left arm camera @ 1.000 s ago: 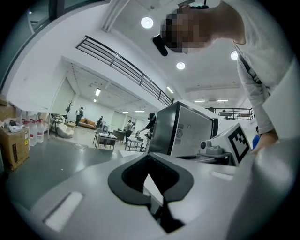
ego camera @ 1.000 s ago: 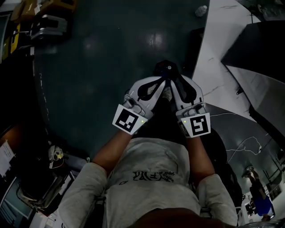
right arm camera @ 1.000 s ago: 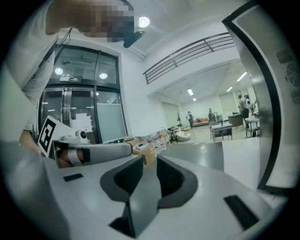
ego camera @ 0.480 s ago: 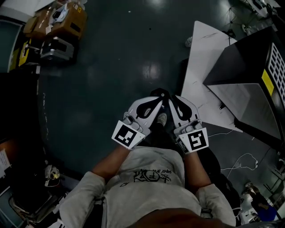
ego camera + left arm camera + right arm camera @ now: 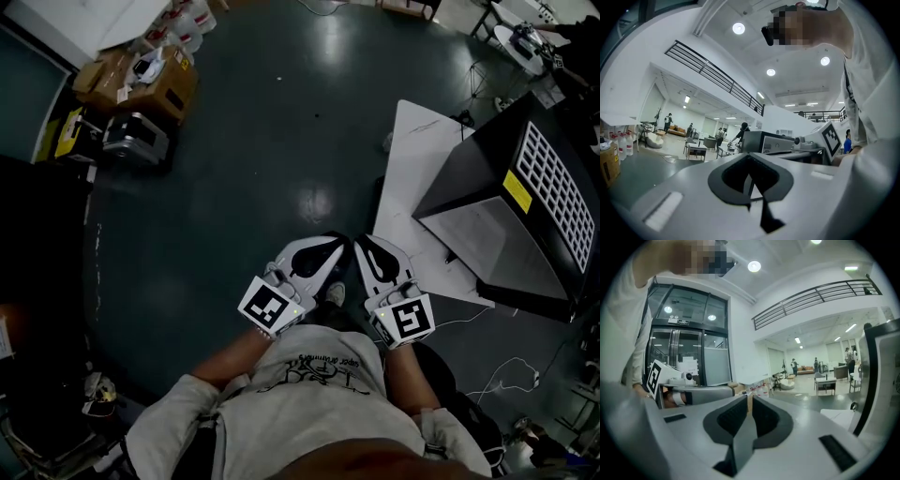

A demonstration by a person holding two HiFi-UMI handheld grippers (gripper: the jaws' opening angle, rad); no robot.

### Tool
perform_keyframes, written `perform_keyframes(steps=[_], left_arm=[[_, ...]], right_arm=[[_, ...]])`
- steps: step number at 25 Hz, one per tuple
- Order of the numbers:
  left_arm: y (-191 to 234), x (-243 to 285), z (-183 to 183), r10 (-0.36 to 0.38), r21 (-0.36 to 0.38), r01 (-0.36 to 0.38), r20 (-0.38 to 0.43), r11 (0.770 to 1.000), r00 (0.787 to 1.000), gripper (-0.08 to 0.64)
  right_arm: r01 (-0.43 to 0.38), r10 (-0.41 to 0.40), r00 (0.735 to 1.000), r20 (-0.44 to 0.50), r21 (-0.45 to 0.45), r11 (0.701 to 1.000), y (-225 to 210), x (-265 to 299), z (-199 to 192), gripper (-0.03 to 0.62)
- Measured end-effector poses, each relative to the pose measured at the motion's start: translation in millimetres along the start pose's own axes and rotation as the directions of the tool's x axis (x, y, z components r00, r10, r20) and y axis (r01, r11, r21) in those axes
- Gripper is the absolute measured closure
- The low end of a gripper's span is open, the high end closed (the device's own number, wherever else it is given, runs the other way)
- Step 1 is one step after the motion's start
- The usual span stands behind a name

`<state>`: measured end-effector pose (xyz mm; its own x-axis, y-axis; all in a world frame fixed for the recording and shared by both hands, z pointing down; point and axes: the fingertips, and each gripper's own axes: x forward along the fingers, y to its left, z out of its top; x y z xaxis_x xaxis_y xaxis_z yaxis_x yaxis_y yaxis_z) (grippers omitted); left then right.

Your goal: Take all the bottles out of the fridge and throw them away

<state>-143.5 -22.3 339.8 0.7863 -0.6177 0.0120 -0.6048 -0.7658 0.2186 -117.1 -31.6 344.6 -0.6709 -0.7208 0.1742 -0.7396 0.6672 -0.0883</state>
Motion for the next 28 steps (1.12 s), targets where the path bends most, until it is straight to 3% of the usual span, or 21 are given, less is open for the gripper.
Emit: perform_keyframes(steps=[9, 28], left_arm=[[-18.9, -3.8, 41.0, -0.032, 0.049, 0.03, 0.048, 0.998, 0.998, 0.552], [-43.2, -4.2, 98.4, -0.099, 0.055, 0.095, 0.088, 0.994, 0.991, 0.552]], right_arm=[[-0.009, 0.009, 1.0, 0.009, -0.017, 1.0, 7.4, -19.2, 40.8, 0.555], [-0.039, 0.042, 0.998, 0.041, -0.084, 0.996, 25.8, -41.1, 102.0, 0.56]])
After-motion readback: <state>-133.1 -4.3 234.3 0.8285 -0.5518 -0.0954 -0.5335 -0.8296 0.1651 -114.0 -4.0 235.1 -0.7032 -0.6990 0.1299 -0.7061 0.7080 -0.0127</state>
